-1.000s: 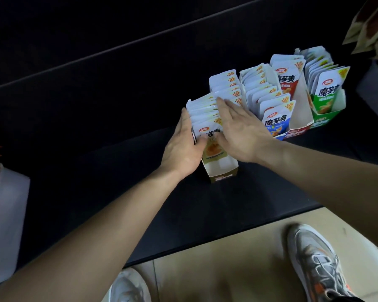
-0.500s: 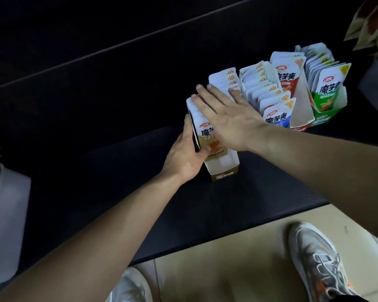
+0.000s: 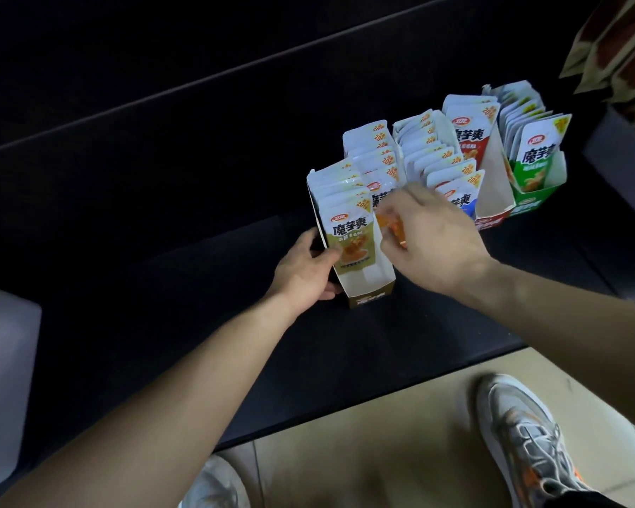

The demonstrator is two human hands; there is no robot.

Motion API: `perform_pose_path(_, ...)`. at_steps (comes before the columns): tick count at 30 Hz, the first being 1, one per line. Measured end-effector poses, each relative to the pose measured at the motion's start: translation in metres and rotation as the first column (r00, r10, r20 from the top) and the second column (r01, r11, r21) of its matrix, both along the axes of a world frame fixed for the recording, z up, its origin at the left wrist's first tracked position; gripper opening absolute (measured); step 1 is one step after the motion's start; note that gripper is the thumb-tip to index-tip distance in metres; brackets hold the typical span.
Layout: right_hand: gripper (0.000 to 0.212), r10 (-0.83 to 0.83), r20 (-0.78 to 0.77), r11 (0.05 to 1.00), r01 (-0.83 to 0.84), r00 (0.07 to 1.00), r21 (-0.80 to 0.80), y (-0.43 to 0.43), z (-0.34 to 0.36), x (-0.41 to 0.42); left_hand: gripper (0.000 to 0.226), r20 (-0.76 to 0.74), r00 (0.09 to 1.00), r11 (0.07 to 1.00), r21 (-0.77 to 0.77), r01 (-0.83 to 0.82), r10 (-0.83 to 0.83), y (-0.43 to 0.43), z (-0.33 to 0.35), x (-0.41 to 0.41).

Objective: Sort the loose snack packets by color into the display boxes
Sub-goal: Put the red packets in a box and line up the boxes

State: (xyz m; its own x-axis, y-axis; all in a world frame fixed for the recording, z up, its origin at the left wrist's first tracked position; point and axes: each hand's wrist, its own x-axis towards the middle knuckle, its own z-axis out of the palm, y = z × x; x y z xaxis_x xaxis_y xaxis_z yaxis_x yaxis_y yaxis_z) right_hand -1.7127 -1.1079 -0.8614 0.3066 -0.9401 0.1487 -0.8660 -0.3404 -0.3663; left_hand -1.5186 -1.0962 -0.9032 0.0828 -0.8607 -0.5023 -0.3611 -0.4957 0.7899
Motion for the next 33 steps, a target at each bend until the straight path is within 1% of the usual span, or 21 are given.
perform_pose_path(1, 0.026, 0.004, -0.017, 0.998, -0.003, 1.000, 0.058, 0.003, -0.002, -0.002, 0.059, 0.001, 1.000, 1.000, 0.007, -0.021, 0.020, -0.002, 0.001, -0.001)
perform_pose_path(2, 0.028, 0.019, -0.034, 0.993, -0.015, 0.999, 0.113, 0.006, -0.006, -0.003, 0.058, 0.004, 0.999, 0.999, 0.013, -0.039, 0.039, -0.003, 0.002, -0.002)
perform_pose_path(5, 0.053, 0.084, -0.042, 0.971, -0.072, 0.996, 0.228, 0.008, -0.014, 0.001, 0.058, 0.062, 0.997, 0.999, -0.002, -0.037, 0.037, -0.008, 0.008, -0.004)
perform_pose_path(7, 0.065, 0.109, -0.025, 0.960, -0.098, 0.994, 0.263, 0.005, -0.016, 0.010, 0.056, 0.131, 0.991, 1.000, -0.026, -0.016, 0.019, -0.013, 0.014, -0.005)
perform_pose_path(11, 0.077, 0.141, -0.075, 0.947, -0.113, 0.987, 0.302, -0.009, -0.015, 0.027, 0.047, 0.257, 0.961, 0.994, -0.066, -0.089, 0.103, -0.033, 0.018, -0.003)
perform_pose_path(15, 0.082, 0.195, -0.139, 0.932, -0.140, 0.971, 0.334, -0.027, -0.009, 0.038, 0.047, 0.352, 0.928, 0.990, -0.101, -0.096, 0.125, -0.052, 0.015, 0.006)
perform_pose_path(17, 0.080, 0.178, -0.115, 0.945, -0.137, 0.977, 0.297, -0.028, -0.008, 0.035, 0.048, 0.380, 0.917, 0.990, -0.114, -0.084, 0.122, -0.061, 0.015, 0.006)
perform_pose_path(19, 0.071, 0.085, -0.048, 0.968, -0.071, 0.995, 0.242, -0.020, -0.011, 0.025, 0.048, 0.409, 0.906, 0.991, -0.122, -0.061, 0.106, -0.069, 0.014, 0.005)
perform_pose_path(21, 0.062, -0.012, -0.014, 0.971, 0.015, 1.000, 0.237, -0.007, -0.017, 0.014, 0.048, 0.415, 0.905, 0.991, -0.127, -0.040, 0.090, -0.076, 0.013, 0.003)
perform_pose_path(22, 0.058, -0.025, -0.030, 0.966, 0.032, 0.999, 0.258, -0.001, -0.021, 0.010, 0.048, 0.415, 0.906, 0.991, -0.127, -0.032, 0.083, -0.078, 0.013, 0.003)
perform_pose_path(24, 0.048, 0.022, -0.107, 0.954, 0.011, 0.994, 0.300, 0.008, -0.026, 0.002, 0.047, 0.416, 0.907, 0.992, -0.127, -0.021, 0.073, -0.078, 0.013, 0.004)
perform_pose_path(26, 0.040, 0.084, -0.139, 0.953, -0.039, 0.987, 0.299, 0.012, -0.028, -0.001, 0.048, 0.398, 0.914, 0.991, -0.129, -0.034, 0.083, -0.072, 0.012, 0.007)
perform_pose_path(27, 0.037, 0.102, -0.135, 0.953, -0.059, 0.986, 0.296, 0.012, -0.027, -0.001, 0.054, 0.381, 0.920, 0.990, -0.131, -0.046, 0.093, -0.067, 0.012, 0.009)
perform_pose_path(29, 0.033, 0.118, -0.111, 0.945, -0.077, 0.987, 0.318, 0.014, -0.025, -0.002, 0.074, 0.385, 0.917, 0.989, -0.140, -0.053, 0.104, -0.056, 0.012, 0.014)
perform_pose_path(30, 0.030, 0.127, -0.107, 0.938, -0.085, 0.986, 0.337, 0.016, -0.024, -0.003, 0.079, 0.386, 0.916, 0.987, -0.150, -0.055, 0.110, -0.048, 0.012, 0.018)
perform_pose_path(31, 0.026, 0.138, -0.111, 0.932, -0.091, 0.984, 0.351, 0.019, -0.023, -0.003, 0.078, 0.384, 0.916, 0.985, -0.163, -0.055, 0.115, -0.039, 0.012, 0.021)
perform_pose_path(33, 0.020, 0.155, -0.124, 0.929, -0.102, 0.980, 0.354, 0.025, -0.021, -0.005, 0.065, 0.393, 0.911, 0.979, -0.195, -0.052, 0.127, -0.021, 0.011, 0.025)
